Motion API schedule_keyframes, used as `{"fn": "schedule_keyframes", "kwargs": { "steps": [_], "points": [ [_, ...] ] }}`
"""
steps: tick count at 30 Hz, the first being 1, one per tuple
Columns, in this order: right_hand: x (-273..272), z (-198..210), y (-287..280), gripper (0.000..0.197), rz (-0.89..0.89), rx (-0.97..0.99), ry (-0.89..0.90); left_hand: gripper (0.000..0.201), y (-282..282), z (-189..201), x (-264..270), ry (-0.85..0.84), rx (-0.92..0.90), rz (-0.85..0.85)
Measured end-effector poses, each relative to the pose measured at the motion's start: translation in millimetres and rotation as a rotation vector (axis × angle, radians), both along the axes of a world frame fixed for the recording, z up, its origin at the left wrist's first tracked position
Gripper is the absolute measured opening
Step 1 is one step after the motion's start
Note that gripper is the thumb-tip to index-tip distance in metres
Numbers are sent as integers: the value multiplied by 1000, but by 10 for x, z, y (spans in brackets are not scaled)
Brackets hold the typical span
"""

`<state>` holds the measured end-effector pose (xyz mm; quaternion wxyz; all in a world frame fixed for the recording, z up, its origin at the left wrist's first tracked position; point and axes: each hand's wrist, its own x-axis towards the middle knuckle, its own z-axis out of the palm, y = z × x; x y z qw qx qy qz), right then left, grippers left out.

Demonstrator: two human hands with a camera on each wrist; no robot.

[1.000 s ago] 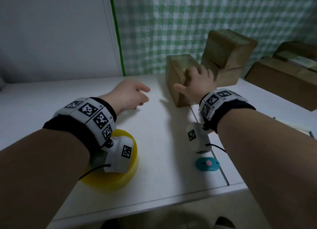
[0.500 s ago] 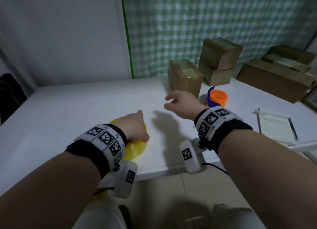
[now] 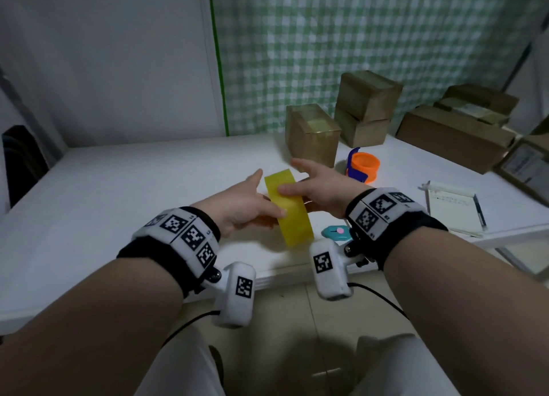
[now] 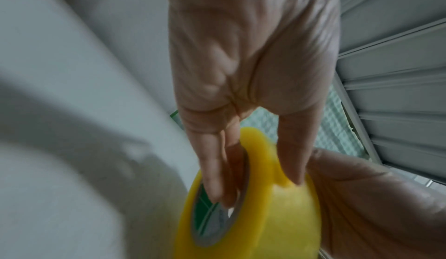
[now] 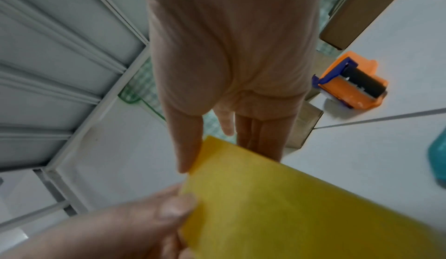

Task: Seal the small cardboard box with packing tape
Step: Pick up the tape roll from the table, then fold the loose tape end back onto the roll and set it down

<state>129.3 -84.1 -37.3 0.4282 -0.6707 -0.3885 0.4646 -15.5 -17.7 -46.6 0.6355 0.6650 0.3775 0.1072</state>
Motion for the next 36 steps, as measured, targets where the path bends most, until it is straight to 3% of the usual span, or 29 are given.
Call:
{"fn": "schedule_keyframes", "kwargs": {
  "steps": [4,8,14,18,21,24,30,36],
  "points": [
    [38,26,-113,79,82,-29,35,98,40,-34,24,46,34,9],
    [66,36,-155,76,97,-36,30,92,73,-45,28,124,256,-21],
    [100,-15,-198,63,45,30,-8,74,9,-22,33,102,596,-29],
    [127,1,-186,45,-53,127,-354,67,-20,-23,61,118,670,-26],
    [158,67,-192,30,-50,175,-645,63,-39,-13,107,132,707,-26],
    [218,110,-203,20,-41,178,-829,63,-62,-2,164,149,736,-37],
    [157,219,-224,24,54,179,-1127,64,-56,5,200,184,779,-44],
    [100,233,-131,26,132,56,-1362,63,-56,-29,212,179,828,-32]
  ]
}}
